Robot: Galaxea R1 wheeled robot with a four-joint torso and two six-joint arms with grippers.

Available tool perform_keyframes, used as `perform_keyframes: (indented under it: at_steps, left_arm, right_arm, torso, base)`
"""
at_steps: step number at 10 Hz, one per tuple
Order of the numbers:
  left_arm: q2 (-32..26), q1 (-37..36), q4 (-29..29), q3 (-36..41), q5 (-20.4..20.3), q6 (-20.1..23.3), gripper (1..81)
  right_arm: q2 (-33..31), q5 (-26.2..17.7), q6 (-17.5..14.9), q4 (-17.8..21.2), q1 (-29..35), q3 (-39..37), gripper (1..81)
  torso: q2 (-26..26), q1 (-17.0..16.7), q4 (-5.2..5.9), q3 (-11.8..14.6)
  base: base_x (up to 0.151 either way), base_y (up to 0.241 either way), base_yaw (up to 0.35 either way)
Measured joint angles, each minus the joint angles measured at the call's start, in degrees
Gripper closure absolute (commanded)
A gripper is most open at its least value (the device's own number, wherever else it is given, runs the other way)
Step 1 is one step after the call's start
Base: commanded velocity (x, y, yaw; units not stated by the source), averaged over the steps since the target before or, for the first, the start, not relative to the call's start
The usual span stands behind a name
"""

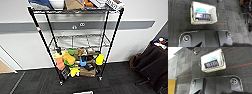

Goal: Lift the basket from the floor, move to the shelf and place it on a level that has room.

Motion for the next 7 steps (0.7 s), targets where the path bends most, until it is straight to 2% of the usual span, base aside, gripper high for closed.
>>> perform_keyframes:
  at_steps: [1, 7]
  left_arm:
    - [0.0, 0.17, 0.0, 0.0, 0.16, 0.0, 1.0]
    - [0.02, 1.11, -0.05, 0.01, 0.0, -0.02, 1.0]
  right_arm:
    - [0.0, 0.01, 0.0, 0.0, -0.18, -0.04, 1.0]
    - [0.0, -0.16, 0.0, 0.0, -0.41, -0.15, 1.0]
  torso:
    - [0.0, -0.02, 0.0, 0.0]
    - [0.0, -0.02, 0.0, -0.02]
  base:
    - [0.072, 0.0, 0.0]
    - [0.0, 0.0, 0.0]
